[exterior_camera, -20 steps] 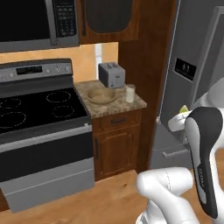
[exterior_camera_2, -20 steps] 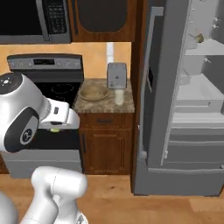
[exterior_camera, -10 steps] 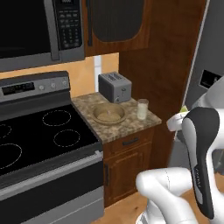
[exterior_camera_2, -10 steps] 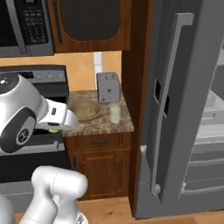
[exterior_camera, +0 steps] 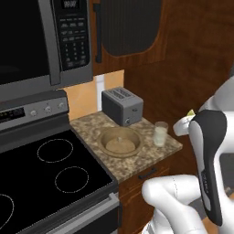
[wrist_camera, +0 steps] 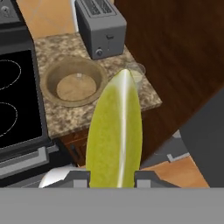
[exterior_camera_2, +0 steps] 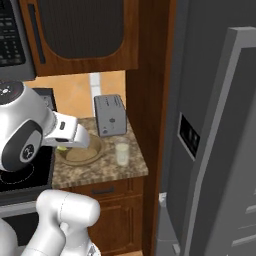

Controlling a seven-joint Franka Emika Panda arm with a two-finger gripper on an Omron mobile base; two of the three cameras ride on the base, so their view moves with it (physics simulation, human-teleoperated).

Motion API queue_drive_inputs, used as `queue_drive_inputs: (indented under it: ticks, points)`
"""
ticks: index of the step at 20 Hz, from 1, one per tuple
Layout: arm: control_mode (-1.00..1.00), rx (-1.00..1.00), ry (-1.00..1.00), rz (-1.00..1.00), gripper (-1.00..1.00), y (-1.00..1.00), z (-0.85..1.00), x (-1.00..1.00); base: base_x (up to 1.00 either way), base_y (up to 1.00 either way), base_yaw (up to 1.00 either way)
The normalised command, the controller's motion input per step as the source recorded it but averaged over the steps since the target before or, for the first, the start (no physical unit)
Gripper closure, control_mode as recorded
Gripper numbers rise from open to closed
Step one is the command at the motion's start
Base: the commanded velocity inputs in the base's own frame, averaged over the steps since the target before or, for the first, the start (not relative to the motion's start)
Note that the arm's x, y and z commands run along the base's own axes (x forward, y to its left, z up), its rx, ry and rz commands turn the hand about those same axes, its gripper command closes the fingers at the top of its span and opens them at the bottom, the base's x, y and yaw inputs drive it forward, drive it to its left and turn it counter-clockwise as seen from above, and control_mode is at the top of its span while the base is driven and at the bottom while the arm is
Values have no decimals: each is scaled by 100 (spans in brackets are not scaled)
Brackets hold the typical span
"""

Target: Grab a lemon wedge from the fridge and one ice cube from the ice bowl, and put them in the glass of lemonade.

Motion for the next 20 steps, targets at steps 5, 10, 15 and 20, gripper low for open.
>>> queue_drive_inputs:
  ticks: [5, 10, 15, 20]
  points:
    - [100, 0, 0, 0, 100, 0, 0, 0, 1, -8, -2]
    - [100, 0, 0, 0, 100, 0, 0, 0, 0, 0, 0]
    - [-100, 0, 8, -6, 100, 0, -7, 59, 0, 0, 0]
    - [-100, 0, 10, -5, 100, -1, -15, 97, 0, 0, 0]
